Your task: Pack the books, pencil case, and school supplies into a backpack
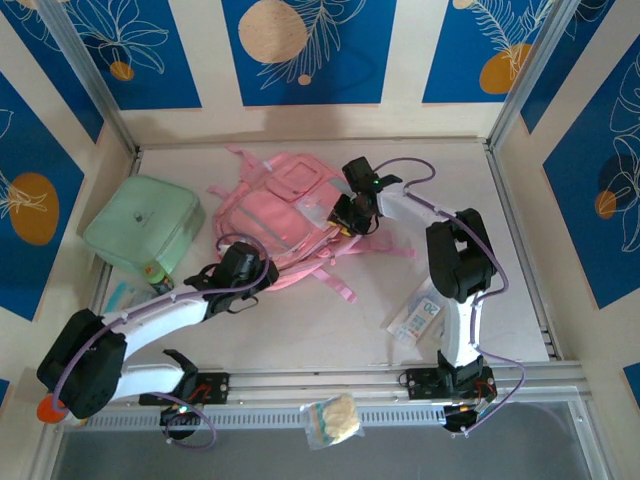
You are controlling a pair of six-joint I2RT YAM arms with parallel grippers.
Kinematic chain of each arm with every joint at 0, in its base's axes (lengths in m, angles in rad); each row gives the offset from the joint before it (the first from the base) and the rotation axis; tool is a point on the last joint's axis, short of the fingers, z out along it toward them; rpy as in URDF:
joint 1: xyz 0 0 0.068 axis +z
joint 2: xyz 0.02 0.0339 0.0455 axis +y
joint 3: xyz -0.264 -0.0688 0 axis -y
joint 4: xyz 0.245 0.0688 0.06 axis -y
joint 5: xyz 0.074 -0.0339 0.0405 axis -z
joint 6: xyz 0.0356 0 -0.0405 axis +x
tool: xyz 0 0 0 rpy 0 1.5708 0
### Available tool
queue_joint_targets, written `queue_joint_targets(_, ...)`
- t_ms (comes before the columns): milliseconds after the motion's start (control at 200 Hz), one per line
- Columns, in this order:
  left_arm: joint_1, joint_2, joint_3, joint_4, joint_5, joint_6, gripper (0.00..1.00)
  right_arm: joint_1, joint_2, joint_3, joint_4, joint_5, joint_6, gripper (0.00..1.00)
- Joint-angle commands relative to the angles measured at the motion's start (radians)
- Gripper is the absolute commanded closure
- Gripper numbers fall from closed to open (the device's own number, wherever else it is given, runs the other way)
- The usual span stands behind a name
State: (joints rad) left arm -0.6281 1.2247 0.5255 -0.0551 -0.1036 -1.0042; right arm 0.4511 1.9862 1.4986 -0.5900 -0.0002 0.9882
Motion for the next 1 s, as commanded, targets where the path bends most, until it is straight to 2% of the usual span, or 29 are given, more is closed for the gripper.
queue_joint_targets(0,0.025,0.046,-0.053,-0.057,-0.036,0.002,0.54,-0.02,0.026,0.011,0.018,0.022,-0.023,0.78)
queue_joint_targets(185,0.087,0.134,-0.051,0.01,0.004,0.043,0.56,-0.03,-0.067,-0.048,0.072,-0.047,-0.018,1.0)
queue_joint_targets(355,0.158,0.237,0.029,0.048,0.022,0.101,0.57,-0.041,-0.162,-0.098,0.104,-0.121,0.02,1.0)
queue_joint_targets(585,0.196,0.315,0.209,0.032,0.004,0.179,0.56,-0.048,-0.28,-0.202,0.177,-0.201,0.122,1.0)
queue_joint_targets(695,0.234,0.349,0.284,0.017,0.062,0.226,0.55,-0.041,-0.312,-0.264,0.271,-0.214,0.203,1.0)
queue_joint_targets(890,0.246,0.229,0.343,-0.156,0.076,0.33,0.47,-0.035,-0.377,-0.338,0.383,-0.16,0.307,1.0)
queue_joint_targets(995,0.235,0.106,0.329,-0.254,0.093,0.293,0.45,-0.021,-0.403,-0.361,0.393,-0.136,0.344,1.0)
